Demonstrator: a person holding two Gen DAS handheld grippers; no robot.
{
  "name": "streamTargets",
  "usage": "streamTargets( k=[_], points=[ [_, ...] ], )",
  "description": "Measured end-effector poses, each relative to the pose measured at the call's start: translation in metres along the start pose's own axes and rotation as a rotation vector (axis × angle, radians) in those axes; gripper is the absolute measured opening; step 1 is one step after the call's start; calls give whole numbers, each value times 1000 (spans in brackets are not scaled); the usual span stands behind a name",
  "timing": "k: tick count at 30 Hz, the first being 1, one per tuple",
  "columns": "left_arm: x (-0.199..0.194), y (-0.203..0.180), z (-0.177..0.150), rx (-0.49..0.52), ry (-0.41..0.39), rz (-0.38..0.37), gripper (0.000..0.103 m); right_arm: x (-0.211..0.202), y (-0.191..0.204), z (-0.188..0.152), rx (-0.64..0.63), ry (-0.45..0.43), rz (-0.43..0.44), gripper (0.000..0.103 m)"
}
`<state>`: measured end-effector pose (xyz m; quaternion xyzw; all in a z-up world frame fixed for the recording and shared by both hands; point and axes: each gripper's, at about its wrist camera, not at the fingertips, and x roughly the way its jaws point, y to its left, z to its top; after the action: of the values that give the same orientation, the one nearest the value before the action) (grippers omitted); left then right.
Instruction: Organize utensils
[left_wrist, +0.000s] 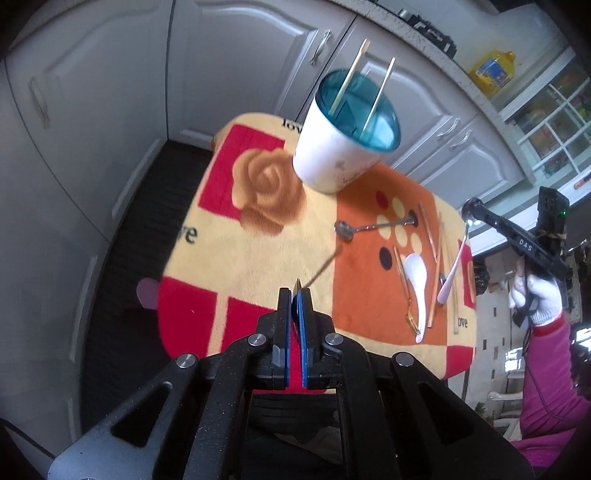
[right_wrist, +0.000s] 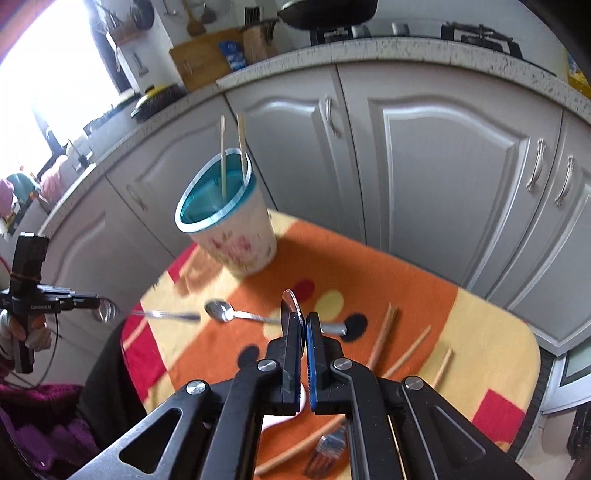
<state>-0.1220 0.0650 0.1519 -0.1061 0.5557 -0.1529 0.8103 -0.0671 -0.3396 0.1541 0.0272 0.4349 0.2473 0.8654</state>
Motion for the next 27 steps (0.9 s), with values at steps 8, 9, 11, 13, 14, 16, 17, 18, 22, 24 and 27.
streamTargets(
  k=[8,9,11,13,14,16,17,18,22,24,27],
  points=[
    [-41,4,19,3,-85,-15,2,-14,24,31,0,-98,21,2],
    [-47,5,25,-3,-96,-26,2,-15,27,37,1,-112,23,2],
    [-59,5,35,-4,-124,-40,2,-17,34,51,-7,-138,25,2],
    [-71,2,47,11,-158,-42,2,-18,41,68,-11,-170,23,2],
    [-78,0,55,19,-174,-45,2,-20,43,75,-12,-183,20,2],
    [-87,-3,72,31,-206,-38,2,-20,49,91,-13,-217,-1,2],
    [-90,-5,79,42,-222,-32,2,-20,52,100,-13,-235,-14,2],
    [-92,-8,87,56,-233,-27,2,-19,56,109,-15,-251,-28,2],
    [-84,-16,116,93,-231,-1,2,-5,64,138,-23,-289,-80,2],
    [-74,-20,130,118,-220,25,2,5,68,151,-34,-307,-111,2],
    [-62,-22,147,139,-204,58,2,21,70,165,-52,-312,-140,2]
  ],
)
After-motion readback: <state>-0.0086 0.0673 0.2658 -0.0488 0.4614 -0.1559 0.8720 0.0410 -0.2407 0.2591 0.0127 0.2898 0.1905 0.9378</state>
